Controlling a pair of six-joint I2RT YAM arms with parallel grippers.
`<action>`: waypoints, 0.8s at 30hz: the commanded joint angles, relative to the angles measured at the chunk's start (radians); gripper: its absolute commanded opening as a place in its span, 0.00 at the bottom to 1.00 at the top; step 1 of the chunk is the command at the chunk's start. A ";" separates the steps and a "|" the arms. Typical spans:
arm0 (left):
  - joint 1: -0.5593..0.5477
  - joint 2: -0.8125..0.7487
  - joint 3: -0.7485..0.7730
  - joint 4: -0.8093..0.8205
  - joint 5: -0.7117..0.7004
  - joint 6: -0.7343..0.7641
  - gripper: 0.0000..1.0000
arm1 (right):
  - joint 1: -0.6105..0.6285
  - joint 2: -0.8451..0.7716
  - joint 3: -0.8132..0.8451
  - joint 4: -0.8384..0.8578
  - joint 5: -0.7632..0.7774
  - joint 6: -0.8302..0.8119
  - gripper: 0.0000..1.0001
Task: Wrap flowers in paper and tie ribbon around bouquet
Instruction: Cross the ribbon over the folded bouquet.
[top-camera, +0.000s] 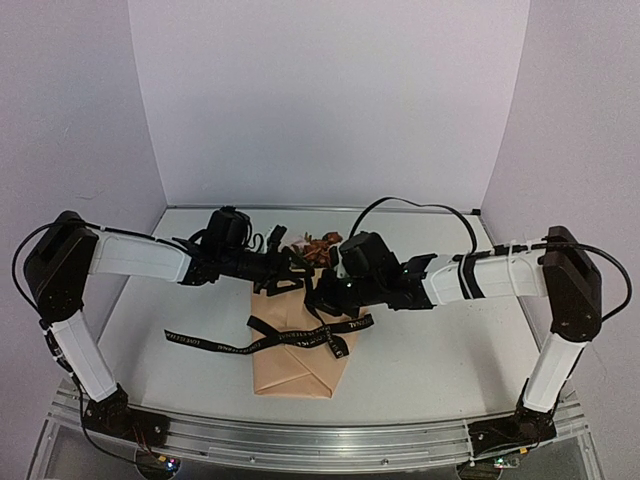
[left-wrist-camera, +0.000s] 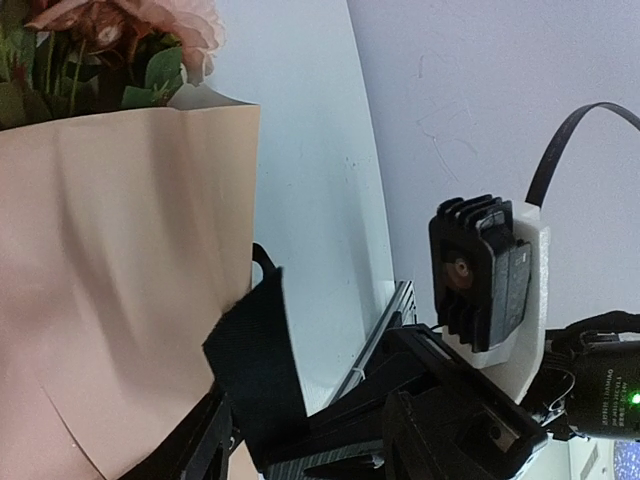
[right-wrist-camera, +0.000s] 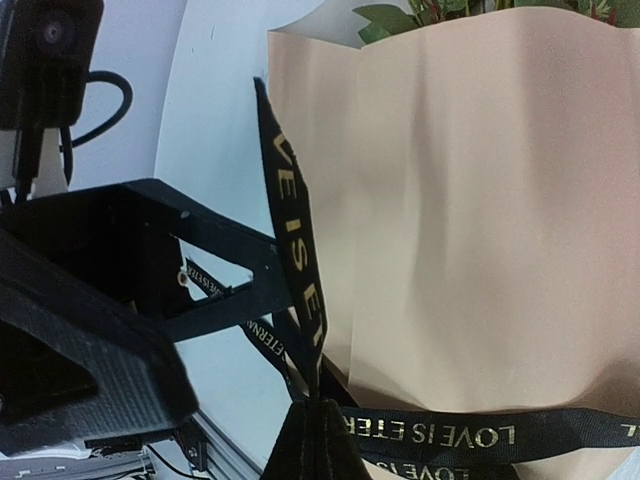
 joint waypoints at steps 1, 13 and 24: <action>-0.003 0.039 0.082 -0.023 0.072 0.028 0.52 | 0.004 -0.053 -0.010 0.022 -0.030 -0.085 0.00; -0.003 0.083 0.154 -0.172 0.049 0.081 0.19 | 0.004 -0.062 0.006 -0.052 0.012 -0.143 0.00; -0.003 0.033 0.086 -0.176 0.043 0.063 0.58 | 0.004 -0.089 -0.002 -0.090 0.028 -0.199 0.00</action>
